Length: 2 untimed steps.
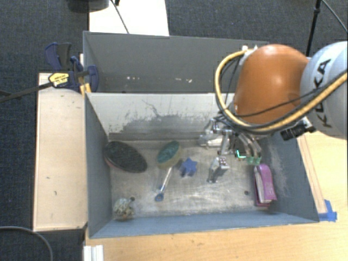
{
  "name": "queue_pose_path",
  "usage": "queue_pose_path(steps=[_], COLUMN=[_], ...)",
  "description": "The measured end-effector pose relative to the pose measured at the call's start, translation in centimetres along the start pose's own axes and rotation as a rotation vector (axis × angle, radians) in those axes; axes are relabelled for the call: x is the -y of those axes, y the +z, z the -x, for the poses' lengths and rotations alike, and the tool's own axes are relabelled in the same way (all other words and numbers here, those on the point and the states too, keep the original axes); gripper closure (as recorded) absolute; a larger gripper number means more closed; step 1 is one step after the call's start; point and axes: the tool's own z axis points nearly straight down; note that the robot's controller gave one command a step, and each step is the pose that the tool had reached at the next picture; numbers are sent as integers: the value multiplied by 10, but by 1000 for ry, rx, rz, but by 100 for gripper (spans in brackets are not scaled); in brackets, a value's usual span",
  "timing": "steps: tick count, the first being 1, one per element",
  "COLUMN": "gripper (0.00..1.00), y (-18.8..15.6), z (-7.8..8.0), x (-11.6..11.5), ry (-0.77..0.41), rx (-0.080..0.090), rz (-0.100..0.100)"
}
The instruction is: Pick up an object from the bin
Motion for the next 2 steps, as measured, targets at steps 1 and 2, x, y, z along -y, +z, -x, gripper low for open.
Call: queue_pose_path(steps=[1,2], gripper=[0,0], y=[66,167], z=[60,68], x=[-12,-16], ry=[-128,181], rx=[7,11], rz=[0,3])
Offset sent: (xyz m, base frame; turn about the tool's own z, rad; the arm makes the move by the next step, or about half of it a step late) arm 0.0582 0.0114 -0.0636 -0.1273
